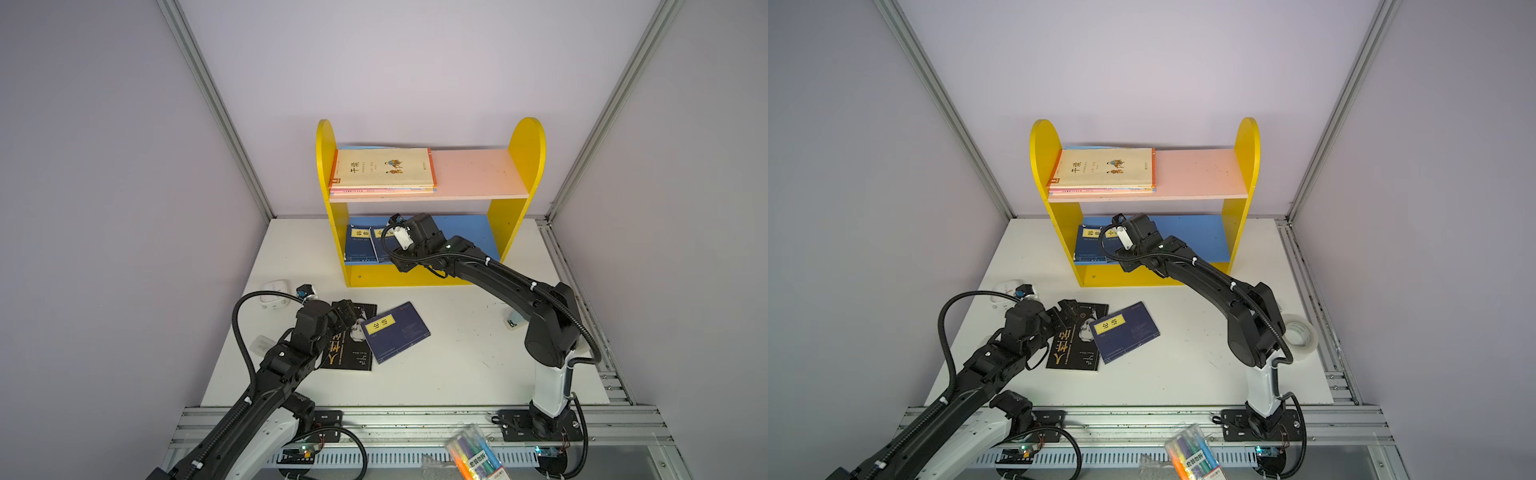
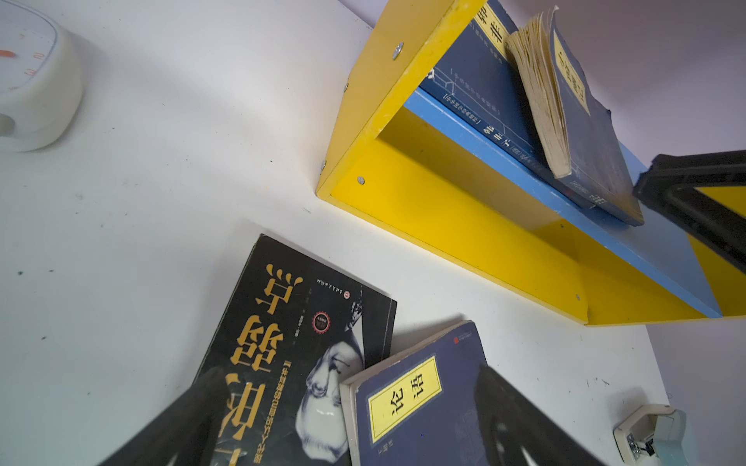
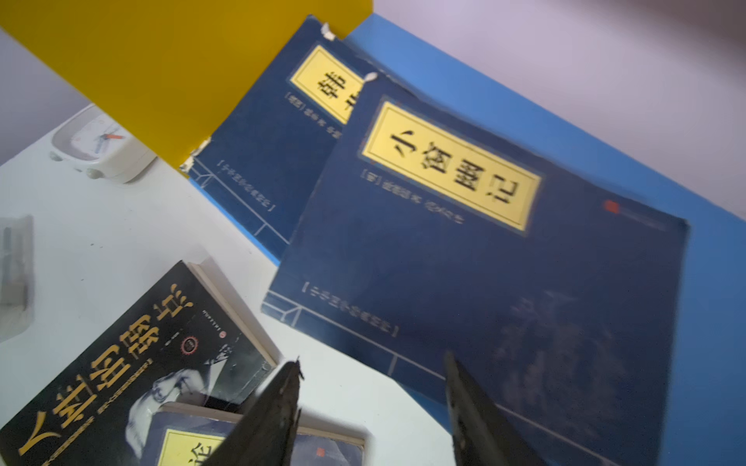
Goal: Stacking books/files
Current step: Move the book to the bookshelf.
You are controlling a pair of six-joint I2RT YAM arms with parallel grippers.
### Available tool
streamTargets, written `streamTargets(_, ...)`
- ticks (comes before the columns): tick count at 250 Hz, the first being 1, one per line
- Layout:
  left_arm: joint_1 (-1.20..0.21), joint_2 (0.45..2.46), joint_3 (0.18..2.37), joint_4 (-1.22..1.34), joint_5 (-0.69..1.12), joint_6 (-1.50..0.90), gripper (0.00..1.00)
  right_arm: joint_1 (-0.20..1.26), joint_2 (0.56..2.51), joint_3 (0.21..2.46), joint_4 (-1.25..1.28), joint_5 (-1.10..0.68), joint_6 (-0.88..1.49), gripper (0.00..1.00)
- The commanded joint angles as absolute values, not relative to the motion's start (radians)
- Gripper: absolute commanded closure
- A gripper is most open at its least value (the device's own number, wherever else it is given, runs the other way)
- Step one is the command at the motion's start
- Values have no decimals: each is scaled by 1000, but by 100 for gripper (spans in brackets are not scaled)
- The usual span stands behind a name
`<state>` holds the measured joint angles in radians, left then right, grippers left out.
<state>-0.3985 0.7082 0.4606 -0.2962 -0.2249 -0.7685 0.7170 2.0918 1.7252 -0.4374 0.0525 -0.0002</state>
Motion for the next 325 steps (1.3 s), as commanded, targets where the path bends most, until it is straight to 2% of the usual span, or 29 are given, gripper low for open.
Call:
streamTargets(1, -397, 707, 451, -269, -215, -777, 2, 695, 2066, 1696, -413, 180, 46, 38)
streamTargets(102, -396, 675, 425, -291, -199, -811, 3, 564, 2006, 1551, -312, 71, 153, 36)
streamTargets(184, -396, 667, 419, -300, -203, -833, 3, 529, 1994, 1496, -247, -52, 179, 21)
streamTargets(325, -397, 660, 420, -317, -211, -836, 3, 531, 2005, 1466, -184, -227, 180, 25)
